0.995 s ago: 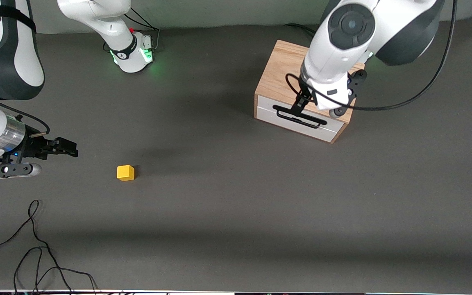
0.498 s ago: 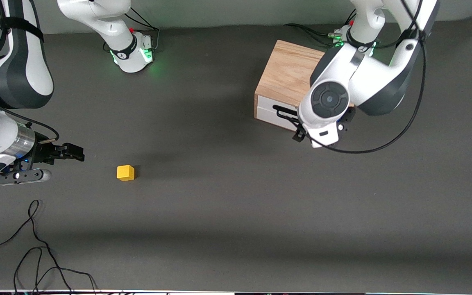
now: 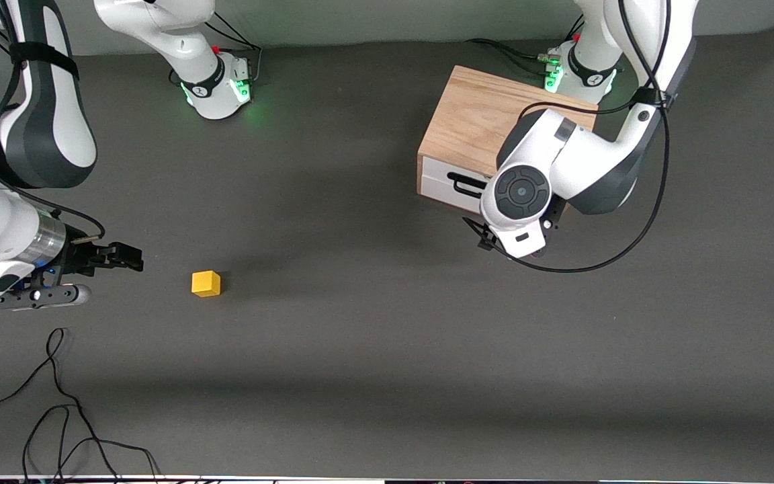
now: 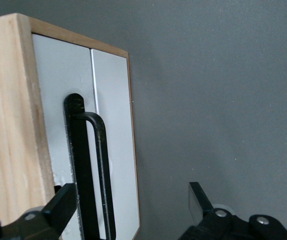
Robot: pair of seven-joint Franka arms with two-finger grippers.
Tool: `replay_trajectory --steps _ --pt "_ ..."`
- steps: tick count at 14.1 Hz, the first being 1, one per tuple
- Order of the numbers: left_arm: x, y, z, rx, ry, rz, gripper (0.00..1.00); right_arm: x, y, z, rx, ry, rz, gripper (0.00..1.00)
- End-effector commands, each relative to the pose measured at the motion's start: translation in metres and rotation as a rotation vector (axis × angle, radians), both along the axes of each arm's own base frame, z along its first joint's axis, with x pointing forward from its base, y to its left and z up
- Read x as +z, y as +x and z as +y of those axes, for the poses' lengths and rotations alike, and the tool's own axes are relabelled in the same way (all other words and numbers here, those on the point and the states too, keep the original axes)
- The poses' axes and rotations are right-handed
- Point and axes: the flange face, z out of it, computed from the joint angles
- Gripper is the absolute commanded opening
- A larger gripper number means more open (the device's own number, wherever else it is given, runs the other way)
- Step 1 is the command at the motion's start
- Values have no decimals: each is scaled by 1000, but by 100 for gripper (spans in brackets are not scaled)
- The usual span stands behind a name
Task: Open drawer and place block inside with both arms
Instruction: 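Hook the drawer handle with the left gripper while the right gripper approaches the cube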
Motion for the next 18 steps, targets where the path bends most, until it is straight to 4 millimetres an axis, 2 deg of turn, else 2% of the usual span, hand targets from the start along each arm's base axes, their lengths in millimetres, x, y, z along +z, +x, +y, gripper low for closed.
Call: replay_trajectory --steps 1,4,5,8,9,11,13,15,18 --pt "-17 -4 -7 36 34 0 100 -8 -21 0 -1 45 -38 100" --pt "-36 -20 -14 12 56 34 100 -10 -22 -3 -4 44 -34 100" --pt "-41 -21 -15 11 55 38 100 -18 -19 0 0 41 -25 100" --pt "-57 -22 -18 6 53 55 100 -74 -2 1 -5 31 -25 100" --pt "-61 -22 -19 4 53 57 100 -85 -1 3 -1 27 -10 100" --pt "-71 -22 -19 4 52 66 100 -108 -14 2 -6 28 31 100" --pt "-74 -22 -19 5 50 68 100 -128 -27 2 -13 27 0 100" --pt "-69 -16 -18 9 44 54 100 -133 -30 13 2 27 -3 100" --pt "-62 -7 -22 15 14 8 100 -144 -34 17 7 25 18 100"
